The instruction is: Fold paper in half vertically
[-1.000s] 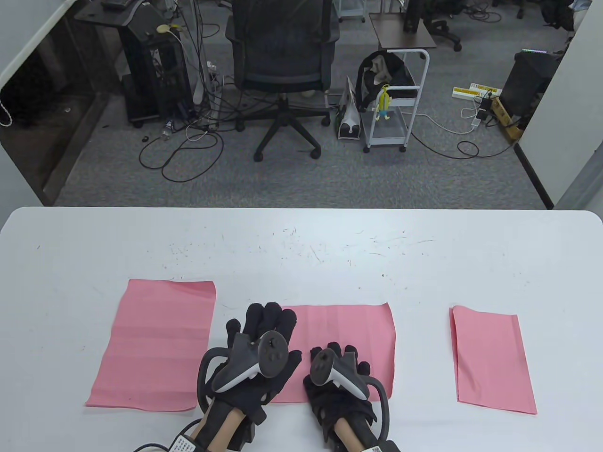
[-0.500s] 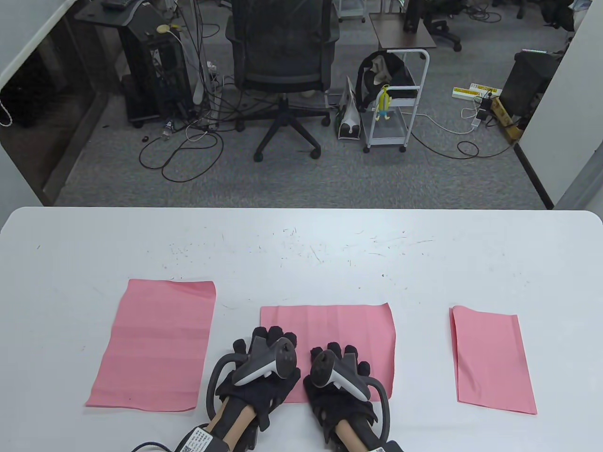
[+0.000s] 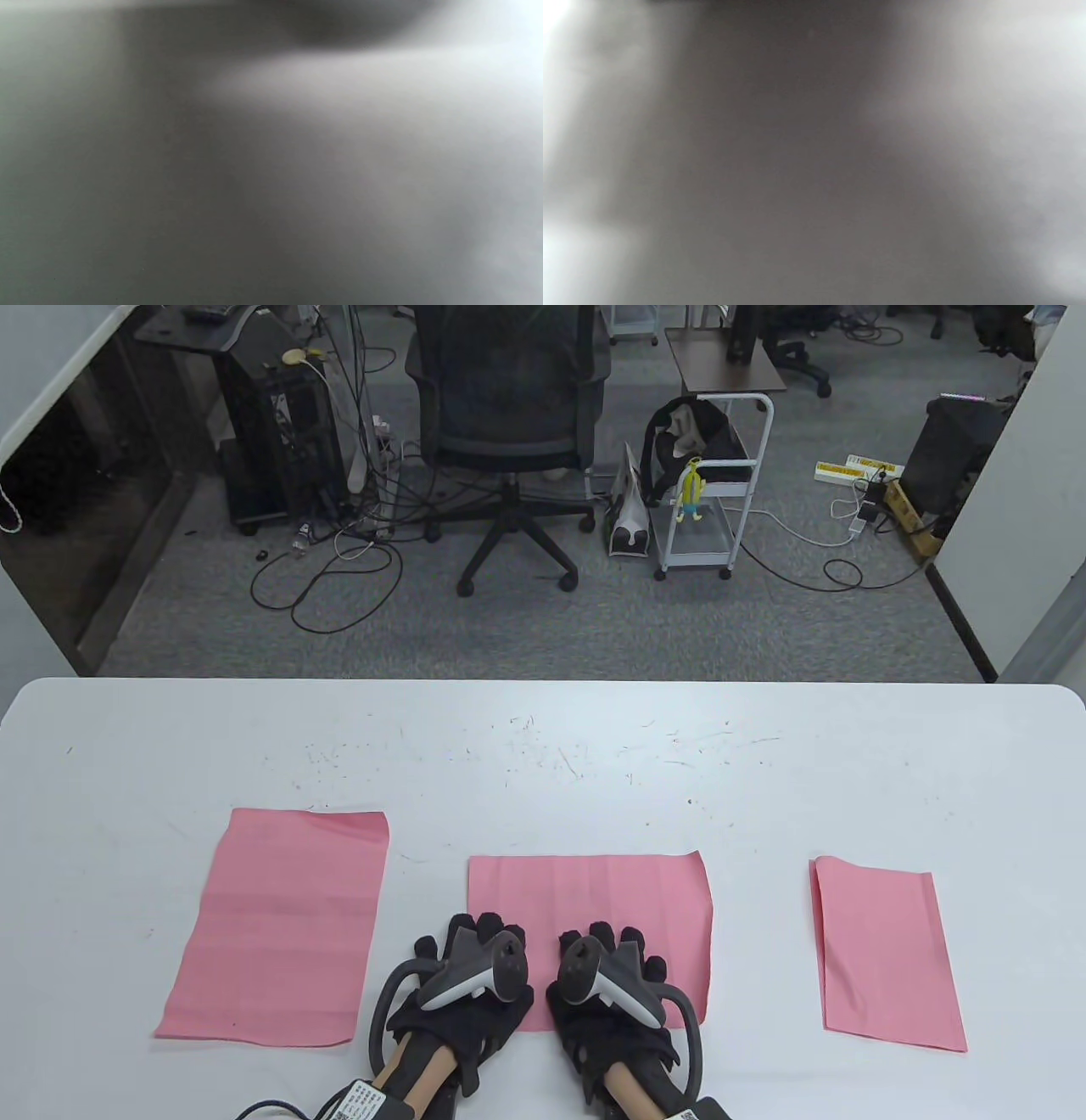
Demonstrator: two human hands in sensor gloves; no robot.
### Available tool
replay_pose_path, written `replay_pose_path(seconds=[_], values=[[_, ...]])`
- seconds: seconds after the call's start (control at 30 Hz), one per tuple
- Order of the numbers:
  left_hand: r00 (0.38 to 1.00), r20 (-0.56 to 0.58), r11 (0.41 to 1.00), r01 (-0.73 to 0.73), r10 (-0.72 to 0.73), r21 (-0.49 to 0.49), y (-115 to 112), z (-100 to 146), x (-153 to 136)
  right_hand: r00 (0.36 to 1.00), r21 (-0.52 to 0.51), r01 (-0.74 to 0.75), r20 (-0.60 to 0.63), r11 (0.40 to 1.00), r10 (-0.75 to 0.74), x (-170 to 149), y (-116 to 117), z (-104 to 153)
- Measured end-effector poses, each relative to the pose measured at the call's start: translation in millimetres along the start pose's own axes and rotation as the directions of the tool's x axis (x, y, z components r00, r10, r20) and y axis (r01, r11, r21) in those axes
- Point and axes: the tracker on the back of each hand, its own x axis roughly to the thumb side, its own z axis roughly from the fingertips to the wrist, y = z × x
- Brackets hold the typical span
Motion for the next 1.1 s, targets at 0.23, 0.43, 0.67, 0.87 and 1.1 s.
replay_pose_path(seconds=[0.23,0.43,0.67,0.87,1.1], values=[[1.0,0.001,1.0,0.003,-0.003,-0.007,0.8,0.3,0.1,1.0,-0.083,-0.014,-0.006,0.996,0.013,-0.7,-16.1,9.6],[1.0,0.002,1.0,0.001,-0.001,-0.007,0.6,0.5,0.3,0.997,-0.23,-0.016,-0.073,0.973,0.0,-20.5,-67.8,22.5],[1.0,0.002,1.0,0.002,-0.002,-0.005,0.6,0.6,0.3,0.955,-0.17,0.183,-0.203,0.968,-0.216,-74.9,-110.7,-11.6],[1.0,0.003,1.0,0.003,-0.003,-0.006,0.7,0.7,0.4,0.92,-0.119,0.239,-0.288,0.964,-0.264,-97.9,-106.4,-42.0],[1.0,0.003,1.0,0.002,-0.002,-0.008,0.9,0.7,0.5,0.915,-0.089,0.235,-0.316,0.968,-0.251,-102.7,-95.6,-55.0]])
